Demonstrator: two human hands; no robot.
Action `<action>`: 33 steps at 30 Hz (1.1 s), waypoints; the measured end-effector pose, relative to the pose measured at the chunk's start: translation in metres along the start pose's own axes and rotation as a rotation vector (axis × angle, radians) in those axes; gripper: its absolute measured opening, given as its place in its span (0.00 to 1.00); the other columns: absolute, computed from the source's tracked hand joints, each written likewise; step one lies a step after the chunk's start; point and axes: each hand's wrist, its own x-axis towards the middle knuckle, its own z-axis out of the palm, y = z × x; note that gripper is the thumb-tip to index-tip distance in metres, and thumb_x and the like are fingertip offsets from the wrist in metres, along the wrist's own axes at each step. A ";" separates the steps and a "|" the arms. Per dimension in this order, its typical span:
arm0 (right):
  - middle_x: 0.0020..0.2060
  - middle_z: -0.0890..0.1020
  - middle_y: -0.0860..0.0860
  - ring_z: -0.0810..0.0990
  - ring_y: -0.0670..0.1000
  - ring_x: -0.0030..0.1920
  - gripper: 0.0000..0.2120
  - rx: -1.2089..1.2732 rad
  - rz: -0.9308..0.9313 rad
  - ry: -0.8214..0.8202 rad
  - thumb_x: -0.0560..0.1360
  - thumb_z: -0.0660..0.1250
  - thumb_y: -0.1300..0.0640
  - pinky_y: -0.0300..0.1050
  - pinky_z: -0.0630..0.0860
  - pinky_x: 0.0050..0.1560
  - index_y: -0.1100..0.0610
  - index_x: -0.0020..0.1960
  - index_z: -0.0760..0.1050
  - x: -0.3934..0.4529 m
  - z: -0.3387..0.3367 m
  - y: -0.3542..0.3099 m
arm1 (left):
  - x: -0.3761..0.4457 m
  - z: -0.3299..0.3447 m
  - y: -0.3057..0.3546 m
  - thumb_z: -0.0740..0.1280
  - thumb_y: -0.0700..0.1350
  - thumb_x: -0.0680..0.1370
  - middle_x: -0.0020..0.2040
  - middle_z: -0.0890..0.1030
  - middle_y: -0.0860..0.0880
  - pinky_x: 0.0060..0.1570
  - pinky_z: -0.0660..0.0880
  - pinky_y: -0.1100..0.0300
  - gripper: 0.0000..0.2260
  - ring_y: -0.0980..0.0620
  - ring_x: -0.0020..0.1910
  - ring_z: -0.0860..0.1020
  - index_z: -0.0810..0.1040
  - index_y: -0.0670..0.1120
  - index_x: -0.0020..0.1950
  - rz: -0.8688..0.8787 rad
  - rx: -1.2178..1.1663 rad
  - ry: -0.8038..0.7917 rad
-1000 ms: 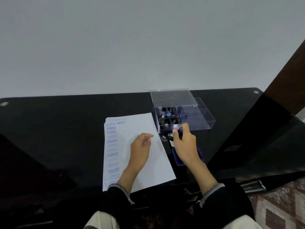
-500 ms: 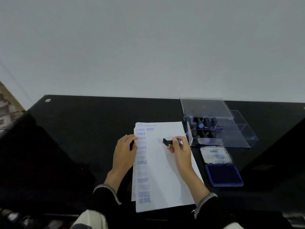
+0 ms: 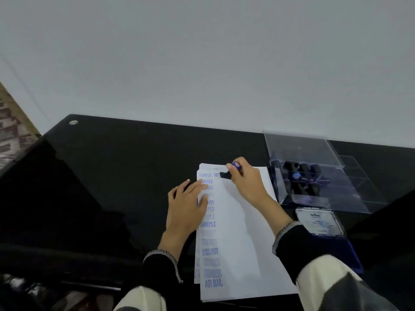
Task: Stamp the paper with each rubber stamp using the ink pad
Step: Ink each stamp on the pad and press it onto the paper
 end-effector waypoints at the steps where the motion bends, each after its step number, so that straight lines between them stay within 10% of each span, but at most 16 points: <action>1: 0.38 0.77 0.50 0.75 0.46 0.36 0.08 -0.068 -0.030 -0.022 0.81 0.59 0.50 0.31 0.70 0.36 0.55 0.52 0.69 0.006 0.002 -0.002 | 0.000 0.000 0.000 0.56 0.56 0.82 0.73 0.66 0.60 0.72 0.49 0.54 0.18 0.57 0.75 0.56 0.68 0.59 0.71 0.004 0.006 0.001; 33: 0.44 0.74 0.46 0.73 0.45 0.34 0.13 -0.393 -0.110 -0.053 0.80 0.59 0.48 0.28 0.68 0.37 0.56 0.59 0.68 0.012 0.026 0.005 | 0.000 0.010 -0.005 0.60 0.52 0.80 0.68 0.72 0.55 0.68 0.61 0.48 0.17 0.51 0.70 0.66 0.72 0.55 0.68 0.075 0.074 0.095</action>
